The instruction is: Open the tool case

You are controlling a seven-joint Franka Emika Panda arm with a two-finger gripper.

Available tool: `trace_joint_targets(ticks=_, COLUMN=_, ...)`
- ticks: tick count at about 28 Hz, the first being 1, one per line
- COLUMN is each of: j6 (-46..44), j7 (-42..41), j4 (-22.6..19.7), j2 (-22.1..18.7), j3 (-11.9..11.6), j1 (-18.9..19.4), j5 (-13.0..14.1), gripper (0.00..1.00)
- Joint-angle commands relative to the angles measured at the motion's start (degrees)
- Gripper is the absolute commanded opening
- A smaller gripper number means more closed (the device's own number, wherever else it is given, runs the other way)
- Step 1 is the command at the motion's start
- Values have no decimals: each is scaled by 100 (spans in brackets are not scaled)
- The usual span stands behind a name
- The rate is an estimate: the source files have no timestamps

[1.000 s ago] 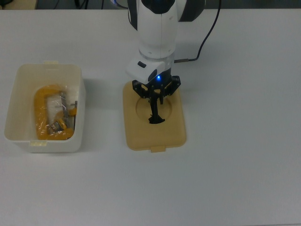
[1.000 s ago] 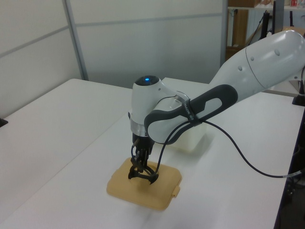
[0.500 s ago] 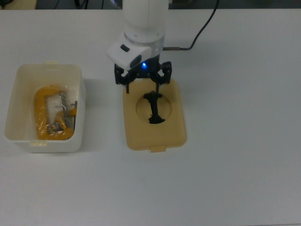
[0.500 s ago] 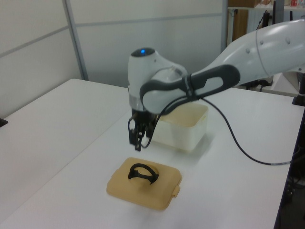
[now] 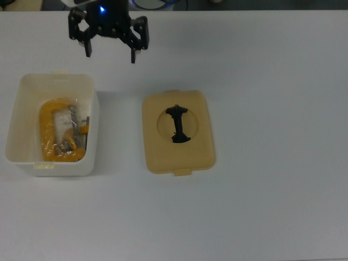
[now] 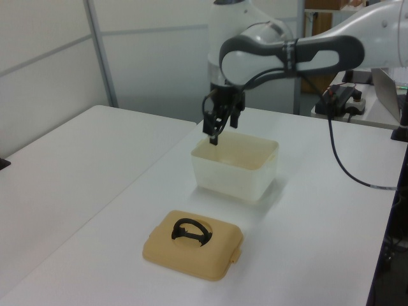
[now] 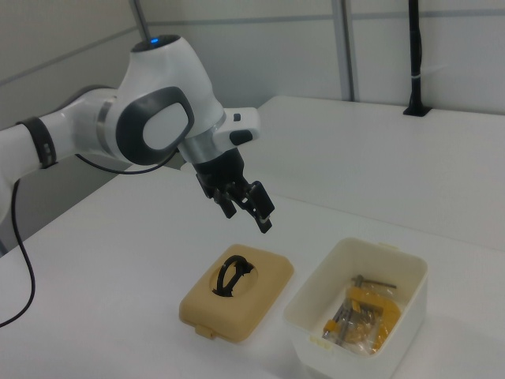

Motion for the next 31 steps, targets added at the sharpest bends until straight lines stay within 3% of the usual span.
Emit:
trace_joint_targets(ticks=1, j6=-773, j7=-773, j4=95, j2=-275, j3=-211, j1=44, j5=-7, gripper=100)
trace_joint_targets(ticks=5, j6=-933, j7=-898, j4=149, j2=-293, j3=-220, j1=44, j5=64, gripper=100)
trace_joint_targets(ticks=12, j6=-933, j7=-1187, j4=263, j2=-293, j3=-273, j1=-219, j5=1056, gripper=100)
trace_joint_targets(ticks=21, j6=-969, j7=-1198, j4=263, j2=-293, j3=-212, j1=-220, j5=1198, gripper=100)
trace_joint_targets(ticks=31, j6=-925, j7=-600, j4=263, j2=-284, j3=-44, j1=-167, j5=1119, gripper=100)
